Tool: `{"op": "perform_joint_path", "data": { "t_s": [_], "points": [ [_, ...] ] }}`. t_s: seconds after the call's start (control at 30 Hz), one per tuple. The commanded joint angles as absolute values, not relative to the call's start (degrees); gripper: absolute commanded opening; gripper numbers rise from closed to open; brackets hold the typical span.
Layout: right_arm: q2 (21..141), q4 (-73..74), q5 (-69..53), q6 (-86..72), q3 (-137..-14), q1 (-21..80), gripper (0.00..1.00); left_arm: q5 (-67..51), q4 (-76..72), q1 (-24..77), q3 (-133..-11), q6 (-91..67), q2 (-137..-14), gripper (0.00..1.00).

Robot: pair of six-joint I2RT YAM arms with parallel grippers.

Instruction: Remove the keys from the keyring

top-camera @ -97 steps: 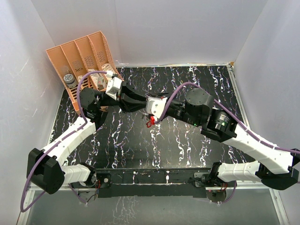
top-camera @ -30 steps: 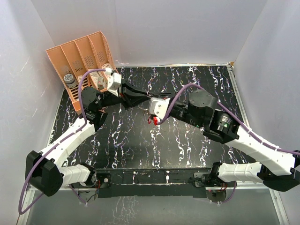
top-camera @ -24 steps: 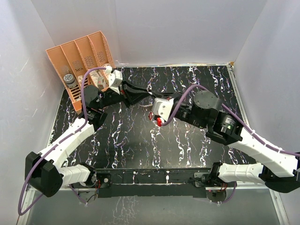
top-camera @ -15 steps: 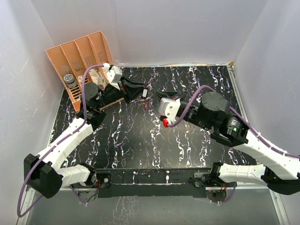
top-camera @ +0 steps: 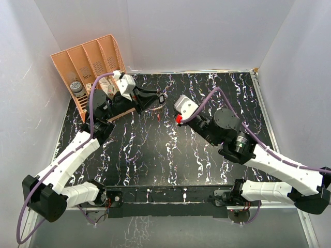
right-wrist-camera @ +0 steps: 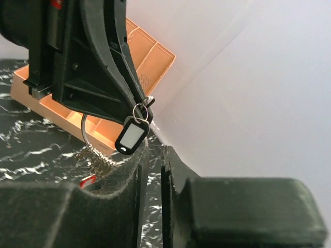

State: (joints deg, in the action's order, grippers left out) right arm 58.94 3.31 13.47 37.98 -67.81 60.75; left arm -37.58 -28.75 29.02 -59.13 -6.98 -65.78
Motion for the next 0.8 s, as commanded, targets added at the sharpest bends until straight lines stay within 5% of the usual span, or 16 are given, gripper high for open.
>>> {"op": "perform_joint_path", "data": {
  "t_s": [0.0,0.17,0.4,0.77],
  "points": [
    [57.07,-11.49,17.9,27.5,-64.14,60.95,0.13,-37.26,-28.61,29.44,-59.77,-3.57,-61.94,0.0],
    [56.92,-14.09,14.25,23.78,-62.41,60.9,0.14,-37.37,-26.63,29.77,-60.41,-2.16,-61.06,0.0],
    [59.01,-12.79,6.36,24.26,-64.41,60.35,0.39,-27.23,-18.01,34.12,-60.92,5.66,-58.58,0.0],
    [59.24,-14.9,0.23,24.54,-61.03,57.64,0.39,-28.29,-18.4,34.58,-60.15,6.06,-55.55,0.0]
  ]
}}
